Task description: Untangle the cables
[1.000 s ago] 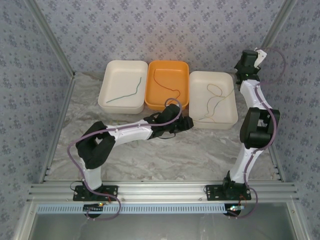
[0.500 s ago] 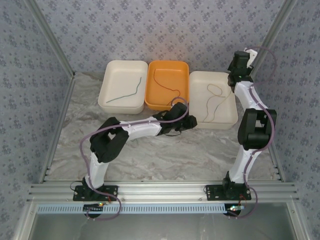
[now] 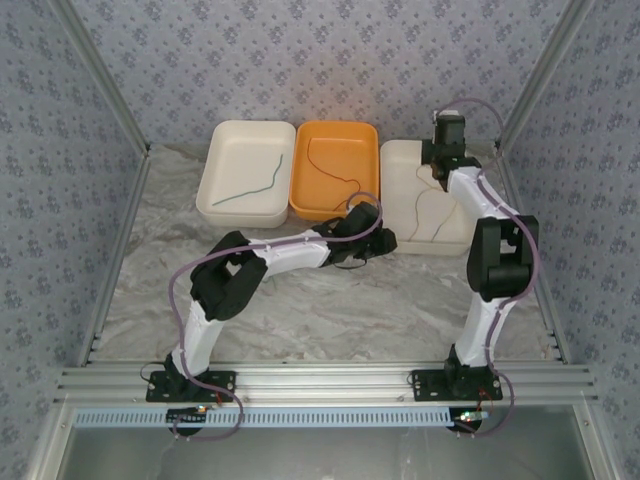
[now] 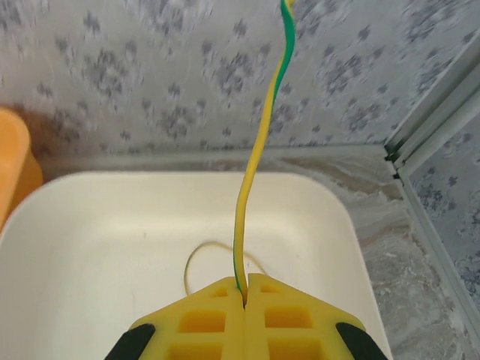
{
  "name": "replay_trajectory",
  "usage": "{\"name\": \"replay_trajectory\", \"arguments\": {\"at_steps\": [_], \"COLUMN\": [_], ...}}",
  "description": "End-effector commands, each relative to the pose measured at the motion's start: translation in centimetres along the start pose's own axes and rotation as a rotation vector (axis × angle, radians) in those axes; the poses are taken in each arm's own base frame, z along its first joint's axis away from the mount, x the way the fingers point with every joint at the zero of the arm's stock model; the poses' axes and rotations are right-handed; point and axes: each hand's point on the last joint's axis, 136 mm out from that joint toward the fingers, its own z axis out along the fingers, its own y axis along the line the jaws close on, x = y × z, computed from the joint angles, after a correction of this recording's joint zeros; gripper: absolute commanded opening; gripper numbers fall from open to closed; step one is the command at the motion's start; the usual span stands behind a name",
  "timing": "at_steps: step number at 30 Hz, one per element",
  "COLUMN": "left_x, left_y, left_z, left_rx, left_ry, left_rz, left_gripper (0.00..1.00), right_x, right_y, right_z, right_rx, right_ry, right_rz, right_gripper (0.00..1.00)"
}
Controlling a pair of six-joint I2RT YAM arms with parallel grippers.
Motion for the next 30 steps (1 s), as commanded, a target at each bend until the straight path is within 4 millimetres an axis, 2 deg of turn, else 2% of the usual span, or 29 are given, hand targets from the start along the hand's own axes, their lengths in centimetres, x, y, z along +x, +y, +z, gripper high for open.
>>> {"name": "replay_trajectory", "arguments": {"at_steps": [1, 7, 16, 24, 30], "left_x": [-1.4, -1.4, -1.5, -1.3, -1.5], "left_y": [-0.2, 0.0, 0.1, 0.3, -0.1], "left_z": [0.3, 0.5, 0.6, 1.1, 0.8], "left_rx": [0.002, 0.001, 0.003, 0.003, 0.011], "left_ry": [-0.032, -0.032, -0.031, -0.025, -0.031], "left_rz": [0.017, 0.008, 0.003, -0.002, 0.0], "left_gripper": [0.41, 0.41, 0.41, 0.41, 0.4], "right_x": [5.1, 9.0, 11.9, 14.2, 15.2], "right_y": [1.5, 3.8, 6.6, 7.4, 7.2], "right_z": [2.4, 5.0, 6.7, 7.7, 8.5], "right_rx": [-0.073, -0.155, -0.283, -0.336, -0.345], "right_ry": [0.218, 0.398, 0.561, 0.66, 0.709], "right_rz": [-0.131, -0.153, -0.115, -0.029, 0.051], "right_gripper": [0.0, 0.0, 0.0, 0.0, 0.0]}}
